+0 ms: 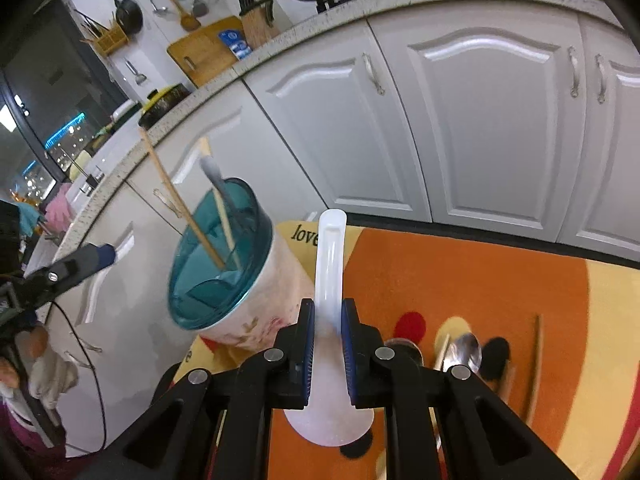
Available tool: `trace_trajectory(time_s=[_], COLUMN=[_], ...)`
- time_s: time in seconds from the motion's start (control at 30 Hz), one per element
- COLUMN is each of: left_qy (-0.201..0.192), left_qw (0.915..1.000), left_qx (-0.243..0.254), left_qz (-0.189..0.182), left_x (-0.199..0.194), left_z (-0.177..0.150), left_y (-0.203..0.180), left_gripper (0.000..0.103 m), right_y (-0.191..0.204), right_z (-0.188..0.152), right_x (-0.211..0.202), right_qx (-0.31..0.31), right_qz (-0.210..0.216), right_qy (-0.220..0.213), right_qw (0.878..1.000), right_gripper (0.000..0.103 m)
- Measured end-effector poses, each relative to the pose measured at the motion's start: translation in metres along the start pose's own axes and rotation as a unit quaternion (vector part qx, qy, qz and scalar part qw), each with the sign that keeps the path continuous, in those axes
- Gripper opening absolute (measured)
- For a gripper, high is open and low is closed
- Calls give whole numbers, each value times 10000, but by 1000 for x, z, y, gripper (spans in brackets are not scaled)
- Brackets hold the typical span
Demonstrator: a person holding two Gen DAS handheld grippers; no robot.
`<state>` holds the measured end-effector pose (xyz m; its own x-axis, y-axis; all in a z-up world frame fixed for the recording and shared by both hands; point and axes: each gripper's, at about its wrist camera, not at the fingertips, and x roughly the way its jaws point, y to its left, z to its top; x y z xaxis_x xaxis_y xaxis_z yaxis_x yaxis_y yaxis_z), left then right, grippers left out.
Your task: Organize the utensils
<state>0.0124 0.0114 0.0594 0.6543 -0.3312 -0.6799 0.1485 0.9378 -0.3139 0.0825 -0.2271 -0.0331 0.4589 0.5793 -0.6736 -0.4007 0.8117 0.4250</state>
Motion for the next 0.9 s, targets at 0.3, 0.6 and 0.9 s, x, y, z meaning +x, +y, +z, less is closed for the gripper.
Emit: trace_trajectory(time_s=[0.3,0.6,0.9], left_qy=[465,1106,1471], left_qw=[9978,9914,9865], left_qx=[320,541,657], left_qz=[-355,-443,-308], left_x=[23,77,145], left_z=[-31,-68,-79], left_y=[-40,-75,-106], left_gripper=[43,43,43], right_y=[-25,-67,-103], right_z=[-24,-60,-80], right_x=[-37,-53,-62], right_qx=[234,594,953], right_qz=[-435,-799,-1058], right_qy=[-16,227,343], right_qw=[9988,9948,9892], right_gripper=[12,12,12])
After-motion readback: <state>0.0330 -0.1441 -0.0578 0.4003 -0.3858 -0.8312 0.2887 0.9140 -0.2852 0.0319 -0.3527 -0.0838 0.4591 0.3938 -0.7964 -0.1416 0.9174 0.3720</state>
